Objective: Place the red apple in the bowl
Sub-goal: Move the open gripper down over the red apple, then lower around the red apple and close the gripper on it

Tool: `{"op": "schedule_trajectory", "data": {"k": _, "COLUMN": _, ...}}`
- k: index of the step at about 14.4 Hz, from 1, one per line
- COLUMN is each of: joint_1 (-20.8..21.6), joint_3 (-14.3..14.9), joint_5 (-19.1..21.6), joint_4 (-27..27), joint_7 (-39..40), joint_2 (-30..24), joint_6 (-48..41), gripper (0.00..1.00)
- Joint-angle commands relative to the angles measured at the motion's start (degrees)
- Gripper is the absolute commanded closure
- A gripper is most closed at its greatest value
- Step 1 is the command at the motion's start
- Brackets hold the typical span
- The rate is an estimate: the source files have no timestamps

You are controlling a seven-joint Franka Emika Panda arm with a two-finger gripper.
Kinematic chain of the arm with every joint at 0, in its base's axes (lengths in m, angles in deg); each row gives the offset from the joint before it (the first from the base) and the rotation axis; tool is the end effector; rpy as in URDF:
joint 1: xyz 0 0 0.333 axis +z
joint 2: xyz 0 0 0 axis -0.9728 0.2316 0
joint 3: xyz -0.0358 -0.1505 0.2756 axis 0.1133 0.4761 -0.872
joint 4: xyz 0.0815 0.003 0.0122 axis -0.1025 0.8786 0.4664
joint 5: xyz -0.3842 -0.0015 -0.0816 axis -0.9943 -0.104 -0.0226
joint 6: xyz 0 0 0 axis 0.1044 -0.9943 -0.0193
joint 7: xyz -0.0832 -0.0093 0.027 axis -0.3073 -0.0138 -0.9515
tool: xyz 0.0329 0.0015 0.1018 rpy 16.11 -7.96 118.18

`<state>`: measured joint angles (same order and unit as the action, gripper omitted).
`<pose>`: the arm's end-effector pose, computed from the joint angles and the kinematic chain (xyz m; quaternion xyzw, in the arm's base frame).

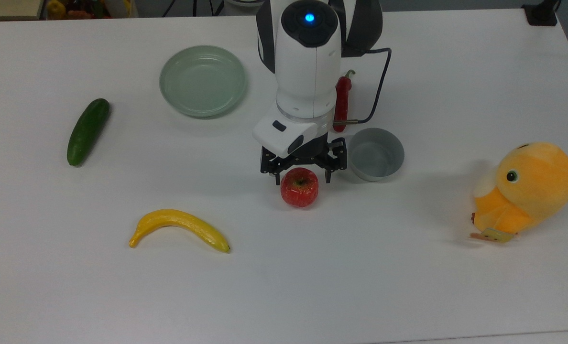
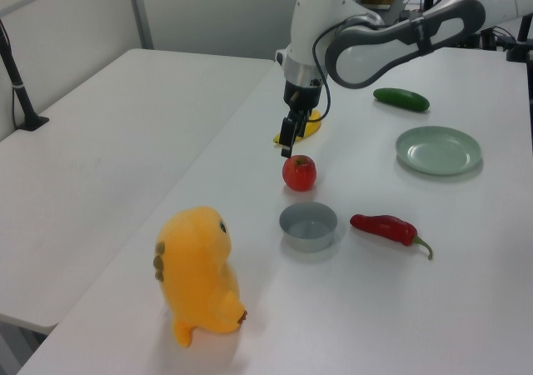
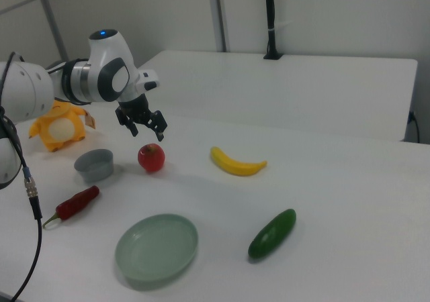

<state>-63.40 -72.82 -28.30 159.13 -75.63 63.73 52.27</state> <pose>0.7208 0.1728 0.3938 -0.9939 -0.0481 -0.0989 0.0094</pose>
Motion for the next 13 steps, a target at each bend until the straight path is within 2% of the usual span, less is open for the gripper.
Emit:
{"op": "schedule_trajectory", "data": {"k": 1, "joint_1": 0.6, "joint_3": -0.1, "joint_5": -2.5, "joint_4": 2.3, "joint_7": -0.1, "joint_2": 0.1, "joint_6": 1.5, "gripper": 0.0}}
{"op": "schedule_trajectory", "data": {"k": 2, "joint_1": 1.5, "joint_3": -0.1, "joint_5": -5.3, "joint_4": 2.6, "joint_7": -0.2, "joint_2": 0.8, "joint_6": 1.5, "gripper": 0.0}}
{"op": "schedule_trajectory", "data": {"k": 4, "joint_1": 1.7, "joint_3": -0.3, "joint_5": -7.5, "joint_4": 3.4, "joint_7": -0.5, "joint_2": 1.2, "joint_6": 1.5, "gripper": 0.0}}
{"op": "schedule_trajectory", "data": {"k": 13, "joint_1": 1.6, "joint_3": -0.8, "joint_5": -8.6, "joint_4": 4.0, "joint_7": -0.6, "joint_2": 2.5, "joint_6": 4.8, "gripper": 0.0}}
